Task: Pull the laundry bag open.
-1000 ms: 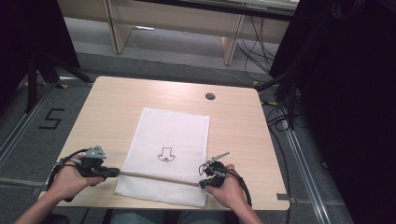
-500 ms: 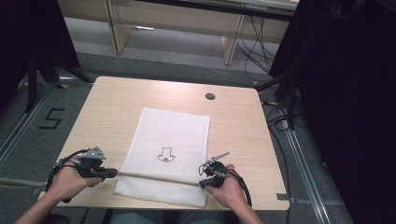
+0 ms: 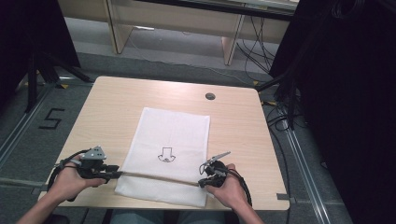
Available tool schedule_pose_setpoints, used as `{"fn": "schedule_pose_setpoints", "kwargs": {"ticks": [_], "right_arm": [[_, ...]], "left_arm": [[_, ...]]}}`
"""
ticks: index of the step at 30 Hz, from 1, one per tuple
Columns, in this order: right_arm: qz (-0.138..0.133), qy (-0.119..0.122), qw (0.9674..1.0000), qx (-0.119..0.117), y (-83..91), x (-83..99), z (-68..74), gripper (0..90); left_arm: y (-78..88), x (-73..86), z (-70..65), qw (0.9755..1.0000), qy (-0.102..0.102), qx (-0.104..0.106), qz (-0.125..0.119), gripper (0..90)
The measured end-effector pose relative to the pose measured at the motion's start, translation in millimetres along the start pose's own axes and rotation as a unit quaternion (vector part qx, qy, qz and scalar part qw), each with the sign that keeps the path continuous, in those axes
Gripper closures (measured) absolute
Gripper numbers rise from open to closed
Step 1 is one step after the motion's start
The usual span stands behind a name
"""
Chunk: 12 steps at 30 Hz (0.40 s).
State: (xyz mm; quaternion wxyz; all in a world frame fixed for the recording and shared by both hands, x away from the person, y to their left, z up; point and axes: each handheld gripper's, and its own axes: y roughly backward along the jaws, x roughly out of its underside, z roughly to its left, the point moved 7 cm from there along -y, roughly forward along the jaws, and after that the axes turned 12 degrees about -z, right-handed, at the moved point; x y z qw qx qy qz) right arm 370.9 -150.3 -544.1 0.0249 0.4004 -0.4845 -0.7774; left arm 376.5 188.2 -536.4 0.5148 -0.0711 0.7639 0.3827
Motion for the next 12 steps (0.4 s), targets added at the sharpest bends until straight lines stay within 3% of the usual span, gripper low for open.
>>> {"fn": "schedule_pose_setpoints", "kwargs": {"ticks": [1, 2, 5, 7, 8, 10, 12], "right_arm": [[-0.010, -0.005, 0.9999, 0.001, 2.4, -2.3, 2.3, 85.1], [-0.021, 0.002, 0.9998, 0.003, 3.9, -5.4, 3.1, 83.9], [-0.044, 0.016, 0.9989, 0.010, 8.6, -11.3, 6.3, 80.7], [-0.051, 0.020, 0.9984, 0.012, 8.3, -11.7, 7.1, 79.2], [-0.045, 0.013, 0.9988, 0.014, 9.8, -10.6, 8.4, 78.3], [-0.059, 0.018, 0.9979, 0.020, 8.4, -11.7, 7.0, 76.3], [-0.057, 0.015, 0.9980, 0.026, 10.9, -12.8, 7.2, 74.1]], "left_arm": [[-0.4, -1.9, 0.6, 1.0000, -0.002, -0.003, -0.009, 61.5], [-1.6, -4.6, 0.3, 0.9996, 0.010, 0.000, -0.025, 58.1], [-1.7, -12.2, 2.0, 0.9982, 0.011, 0.003, -0.059, 49.4], [-0.5, -15.9, 1.4, 0.9972, 0.018, 0.013, -0.072, 45.7], [-1.4, -17.1, 0.0, 0.9959, 0.032, 0.017, -0.083, 42.8], [-1.0, -19.6, 2.4, 0.9953, 0.020, 0.017, -0.093, 35.9], [0.1, -20.9, 3.8, 0.9949, 0.028, 0.010, -0.097, 34.1]]}}
